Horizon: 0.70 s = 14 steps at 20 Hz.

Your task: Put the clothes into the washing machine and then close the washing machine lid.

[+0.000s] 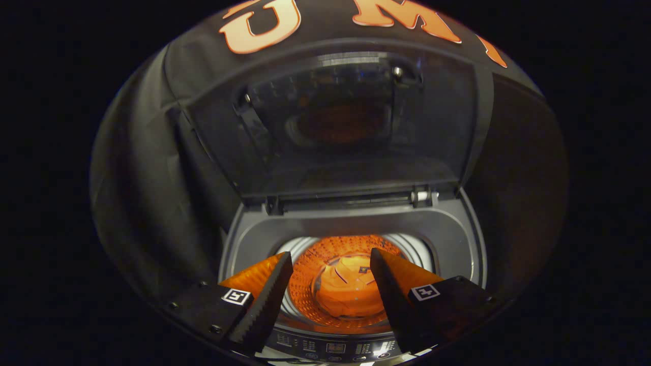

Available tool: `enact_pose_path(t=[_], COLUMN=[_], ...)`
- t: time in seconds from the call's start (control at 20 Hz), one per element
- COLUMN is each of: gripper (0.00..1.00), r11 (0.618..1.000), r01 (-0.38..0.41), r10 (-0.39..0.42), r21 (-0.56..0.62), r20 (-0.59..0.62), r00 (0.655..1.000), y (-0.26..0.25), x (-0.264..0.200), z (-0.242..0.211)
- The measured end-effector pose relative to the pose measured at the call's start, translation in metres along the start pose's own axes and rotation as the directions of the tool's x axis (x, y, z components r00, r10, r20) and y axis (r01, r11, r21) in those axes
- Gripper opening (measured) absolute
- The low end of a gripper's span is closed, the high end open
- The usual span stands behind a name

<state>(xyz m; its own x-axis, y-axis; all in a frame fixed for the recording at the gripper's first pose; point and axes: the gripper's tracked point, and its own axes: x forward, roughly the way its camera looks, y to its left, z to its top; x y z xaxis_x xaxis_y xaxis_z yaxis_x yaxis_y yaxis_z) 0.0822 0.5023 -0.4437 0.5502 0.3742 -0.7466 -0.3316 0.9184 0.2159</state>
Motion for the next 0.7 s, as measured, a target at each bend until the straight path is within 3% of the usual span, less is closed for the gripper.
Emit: enact_pose_path(t=[0.25,0.35,0.55,0.7], gripper=[0.98,0.98,0.98,0.98], r11=[0.998,0.999,0.999,0.999], r01=[-0.052,-0.039,-0.029,0.037], r10=[0.046,0.029,0.016,-0.02], r21=[0.023,0.026,0.031,-0.039], r20=[0.213,0.298,0.364,0.37], r00=[0.976,0.954,0.931,0.929], y=[0.019,0.015,0.021,0.012], x=[-0.051,-0.056,-0.057,-0.042], z=[0.085,0.125,0.208,0.234])
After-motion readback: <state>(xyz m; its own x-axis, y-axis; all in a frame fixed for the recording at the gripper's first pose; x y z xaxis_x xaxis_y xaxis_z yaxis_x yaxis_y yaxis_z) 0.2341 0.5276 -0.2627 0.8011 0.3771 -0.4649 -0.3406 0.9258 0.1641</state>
